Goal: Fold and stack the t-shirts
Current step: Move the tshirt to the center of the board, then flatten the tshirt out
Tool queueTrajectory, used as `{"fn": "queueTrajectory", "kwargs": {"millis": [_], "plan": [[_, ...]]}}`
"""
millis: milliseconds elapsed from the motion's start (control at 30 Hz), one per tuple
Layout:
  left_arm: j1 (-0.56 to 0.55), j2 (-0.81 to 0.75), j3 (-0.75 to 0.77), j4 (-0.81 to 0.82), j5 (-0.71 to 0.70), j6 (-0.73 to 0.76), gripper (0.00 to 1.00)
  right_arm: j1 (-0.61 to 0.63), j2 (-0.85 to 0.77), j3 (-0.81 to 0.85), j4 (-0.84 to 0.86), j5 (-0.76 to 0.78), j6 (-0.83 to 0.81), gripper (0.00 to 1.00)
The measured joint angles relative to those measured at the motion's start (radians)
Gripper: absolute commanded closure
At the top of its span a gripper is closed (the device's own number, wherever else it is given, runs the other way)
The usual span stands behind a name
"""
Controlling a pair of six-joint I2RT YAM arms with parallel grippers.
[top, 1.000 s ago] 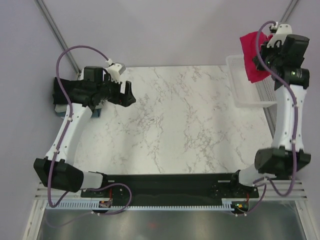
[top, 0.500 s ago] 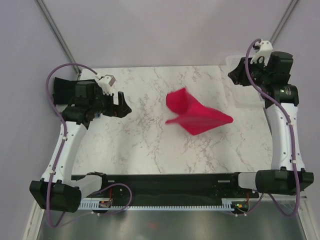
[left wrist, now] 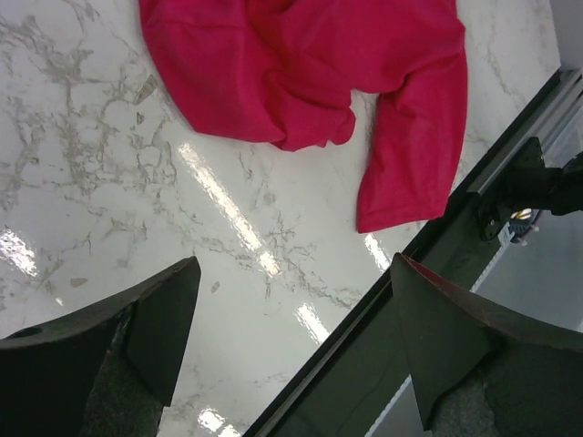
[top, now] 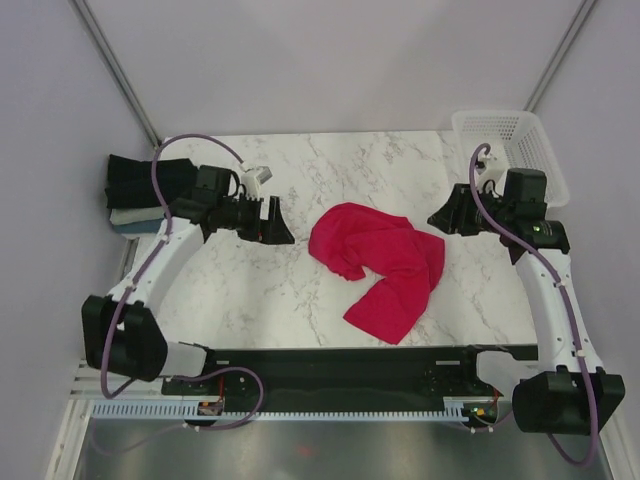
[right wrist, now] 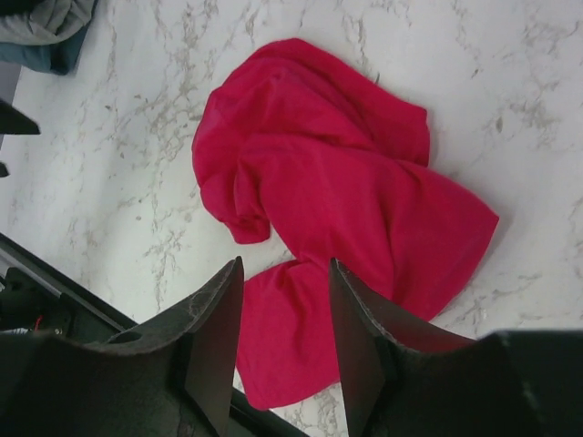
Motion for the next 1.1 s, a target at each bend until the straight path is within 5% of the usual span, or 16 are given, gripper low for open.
{"fn": "queueTrajectory", "kwargs": {"millis": [67,133,467,867,1067,1100], "plan": [[-0.006,0.113,0.015,0.0,0.0,0.0,0.1,0.004,-0.01,-0.037,-0.002,-0.002,0.003,0.5],[-0.006,0.232,0.067,0.002,-0.005,0.0,0.23,0.004,-0.011,-0.048,-0.011,0.0,0.006,0.5],[-0.01,0.721,0.394,0.004,0.015,0.003,0.3,-0.02,-0.059,-0.037,-0.026,0.025,-0.006,0.49],[-0.059,0.932,0.572,-0.004,0.038,0.004,0.34,-0.061,0.013,-0.037,-0.01,0.029,0.0,0.49],[-0.122,0.972,0.61,-0.003,0.054,0.008,0.53,-0.07,0.054,-0.032,0.006,0.035,0.006,0.49],[-0.13,0.973,0.613,-0.003,0.055,0.008,0.73,-0.073,0.055,-0.032,0.008,0.035,0.008,0.49]]}}
